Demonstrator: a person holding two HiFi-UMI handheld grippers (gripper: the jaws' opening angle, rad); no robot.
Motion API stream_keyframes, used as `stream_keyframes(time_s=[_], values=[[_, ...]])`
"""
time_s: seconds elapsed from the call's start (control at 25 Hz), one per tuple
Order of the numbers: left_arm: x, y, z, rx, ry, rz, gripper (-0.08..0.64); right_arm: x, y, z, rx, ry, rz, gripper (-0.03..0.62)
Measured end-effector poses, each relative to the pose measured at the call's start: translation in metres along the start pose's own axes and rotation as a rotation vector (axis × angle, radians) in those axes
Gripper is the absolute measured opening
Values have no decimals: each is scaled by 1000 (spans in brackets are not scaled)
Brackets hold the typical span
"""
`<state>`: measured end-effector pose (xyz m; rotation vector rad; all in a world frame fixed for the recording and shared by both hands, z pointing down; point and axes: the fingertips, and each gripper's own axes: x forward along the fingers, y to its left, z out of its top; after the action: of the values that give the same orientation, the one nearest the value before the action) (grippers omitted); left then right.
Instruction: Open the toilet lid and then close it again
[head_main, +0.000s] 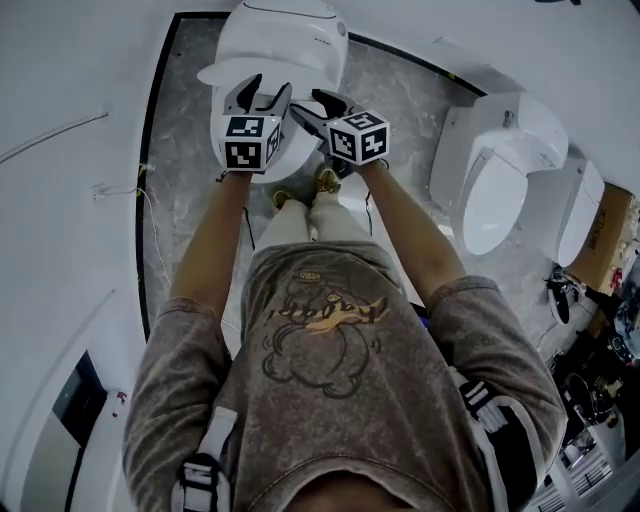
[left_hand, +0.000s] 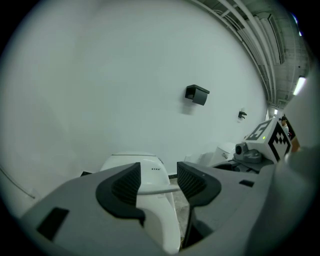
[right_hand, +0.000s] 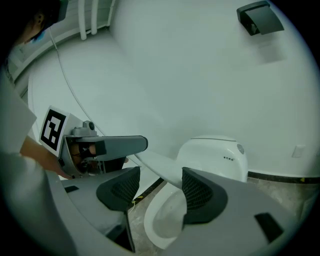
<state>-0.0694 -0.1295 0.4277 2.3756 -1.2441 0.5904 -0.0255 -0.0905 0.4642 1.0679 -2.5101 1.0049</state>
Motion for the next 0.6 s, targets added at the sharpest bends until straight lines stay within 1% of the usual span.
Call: stream_keyframes(time_s=[0.2, 0.32, 0.48, 0.6], values=[[-25, -1, -41, -48, 21, 31, 229, 0, 21, -36, 14, 41, 31, 264], [-36, 0, -63, -75, 28, 55, 229, 1, 29, -57, 0, 80, 47, 264], [-46, 0, -96, -99, 64, 81, 229, 5, 34, -85, 6, 141, 64, 264], [-52, 0, -125, -105, 102, 100, 229, 8, 40, -108, -7, 194, 82, 264]])
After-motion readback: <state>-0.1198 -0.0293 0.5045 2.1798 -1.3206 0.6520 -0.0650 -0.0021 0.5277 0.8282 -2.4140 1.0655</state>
